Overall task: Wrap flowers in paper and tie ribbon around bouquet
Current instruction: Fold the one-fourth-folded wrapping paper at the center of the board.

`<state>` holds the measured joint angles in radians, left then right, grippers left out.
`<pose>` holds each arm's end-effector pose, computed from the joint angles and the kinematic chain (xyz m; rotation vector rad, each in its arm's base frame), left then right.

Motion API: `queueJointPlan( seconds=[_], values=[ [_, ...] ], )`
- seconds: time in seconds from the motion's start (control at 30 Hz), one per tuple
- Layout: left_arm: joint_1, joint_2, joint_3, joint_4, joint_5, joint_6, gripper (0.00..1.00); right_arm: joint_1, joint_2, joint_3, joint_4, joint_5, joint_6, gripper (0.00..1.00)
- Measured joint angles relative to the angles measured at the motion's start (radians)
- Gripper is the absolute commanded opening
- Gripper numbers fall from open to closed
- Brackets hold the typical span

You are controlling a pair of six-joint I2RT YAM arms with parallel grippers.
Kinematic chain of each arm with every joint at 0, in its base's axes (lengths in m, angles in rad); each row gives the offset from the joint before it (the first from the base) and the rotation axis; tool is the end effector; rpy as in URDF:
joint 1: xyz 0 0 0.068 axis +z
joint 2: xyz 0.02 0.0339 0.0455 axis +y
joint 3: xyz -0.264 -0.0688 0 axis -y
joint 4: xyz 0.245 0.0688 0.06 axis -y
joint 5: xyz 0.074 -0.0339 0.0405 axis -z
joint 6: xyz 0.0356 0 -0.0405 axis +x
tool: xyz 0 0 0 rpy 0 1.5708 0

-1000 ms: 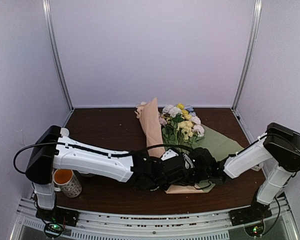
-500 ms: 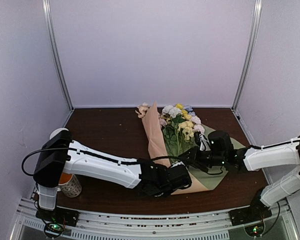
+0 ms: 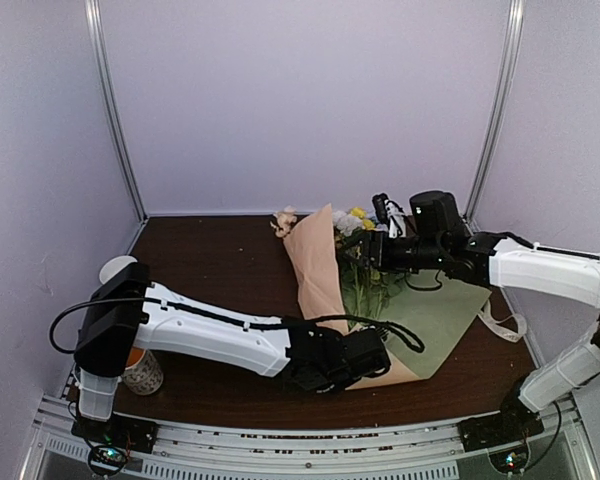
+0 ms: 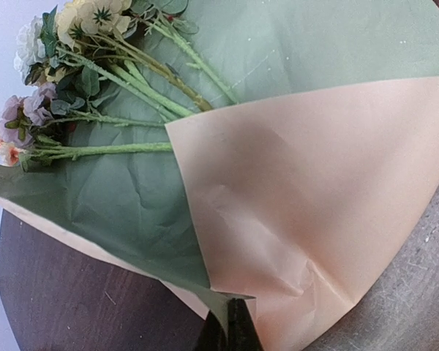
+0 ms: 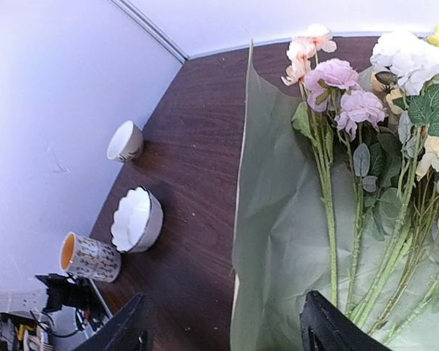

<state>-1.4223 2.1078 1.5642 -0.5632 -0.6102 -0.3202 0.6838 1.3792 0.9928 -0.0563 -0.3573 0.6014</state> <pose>0.0856 -0.4341 0.1727 1.0987 2.1270 0.0526 0.2373 0.2095 0.2899 -0.3377 2.1619 1.1384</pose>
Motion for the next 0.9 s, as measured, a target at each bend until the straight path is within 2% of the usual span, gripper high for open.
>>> queueJointPlan(
  seconds=[0.2,0.33,0.4,0.47,0.57,0.7,0.77,0.9],
  values=[
    [-0.004,0.008,0.001,-0.011,0.0,0.015,0.0,0.008,0.118,0.042,-0.083,-0.05,-0.044,0.71],
    [-0.006,0.013,0.002,-0.013,0.0,0.021,0.0,0.023,0.154,0.048,-0.12,-0.079,-0.06,0.6],
    [-0.006,0.014,0.002,-0.014,0.0,0.024,0.0,0.029,0.158,0.048,-0.124,-0.105,-0.063,0.45],
    [-0.006,0.017,0.005,-0.015,0.0,0.026,0.0,0.032,0.163,0.048,-0.119,-0.135,-0.06,0.24],
    [-0.006,0.025,0.018,-0.016,0.001,0.028,0.0,0.034,0.17,0.047,-0.111,-0.164,-0.071,0.01],
    [-0.006,0.03,0.029,-0.027,0.001,0.027,0.02,0.032,0.172,0.04,-0.112,-0.176,-0.072,0.0],
    [-0.006,0.032,0.035,-0.036,0.0,0.027,0.18,0.027,0.172,0.035,-0.112,-0.176,-0.077,0.0],
    [-0.007,0.032,0.056,-0.056,-0.004,0.023,0.33,0.009,0.172,0.029,-0.113,-0.176,-0.084,0.0]
  ],
)
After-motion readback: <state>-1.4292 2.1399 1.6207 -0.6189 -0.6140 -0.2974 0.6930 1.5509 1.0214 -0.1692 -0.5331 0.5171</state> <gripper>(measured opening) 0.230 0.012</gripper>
